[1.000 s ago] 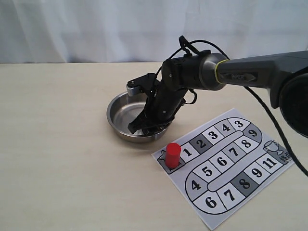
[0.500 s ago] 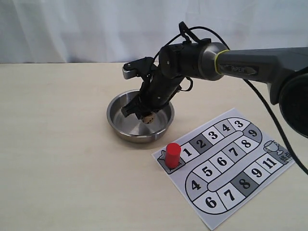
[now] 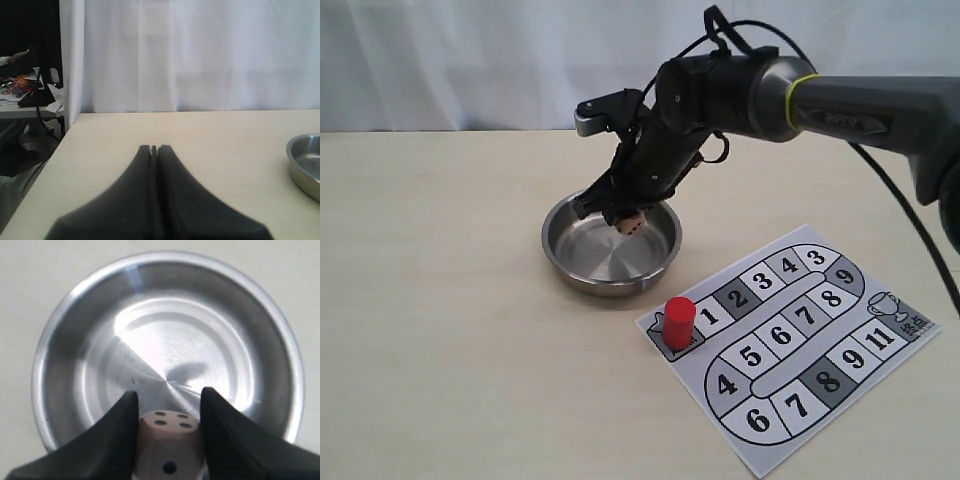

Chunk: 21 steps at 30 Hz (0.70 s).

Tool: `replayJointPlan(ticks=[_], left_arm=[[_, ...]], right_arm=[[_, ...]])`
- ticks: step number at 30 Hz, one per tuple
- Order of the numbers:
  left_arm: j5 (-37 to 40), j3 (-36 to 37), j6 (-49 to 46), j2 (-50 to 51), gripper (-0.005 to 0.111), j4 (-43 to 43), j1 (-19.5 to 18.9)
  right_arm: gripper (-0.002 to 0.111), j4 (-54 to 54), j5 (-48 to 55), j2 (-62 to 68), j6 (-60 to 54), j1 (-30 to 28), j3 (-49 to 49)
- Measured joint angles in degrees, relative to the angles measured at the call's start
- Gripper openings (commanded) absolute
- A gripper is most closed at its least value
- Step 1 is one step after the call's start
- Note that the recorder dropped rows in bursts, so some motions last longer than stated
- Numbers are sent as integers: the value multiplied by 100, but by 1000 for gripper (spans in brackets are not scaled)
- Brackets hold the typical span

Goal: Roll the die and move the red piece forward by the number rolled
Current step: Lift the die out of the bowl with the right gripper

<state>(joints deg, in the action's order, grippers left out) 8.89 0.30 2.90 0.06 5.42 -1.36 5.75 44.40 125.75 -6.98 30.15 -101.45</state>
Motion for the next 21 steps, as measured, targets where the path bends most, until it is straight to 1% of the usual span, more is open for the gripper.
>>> replayJointPlan(ticks=[5,10,14,21], left_arm=[[0,0,0,0,0,0,0],[0,0,0,0,0,0,0],[0,0,0,0,0,0,0],[0,0,0,0,0,0,0]], right_arm=[[4,0,135,-459,132,-11,149],[4,0,-5,-1109,186,-207,937],[4,0,-181,-1681,186,-657,1874],[4,-482,-857,-2768,186,-1844,3508]])
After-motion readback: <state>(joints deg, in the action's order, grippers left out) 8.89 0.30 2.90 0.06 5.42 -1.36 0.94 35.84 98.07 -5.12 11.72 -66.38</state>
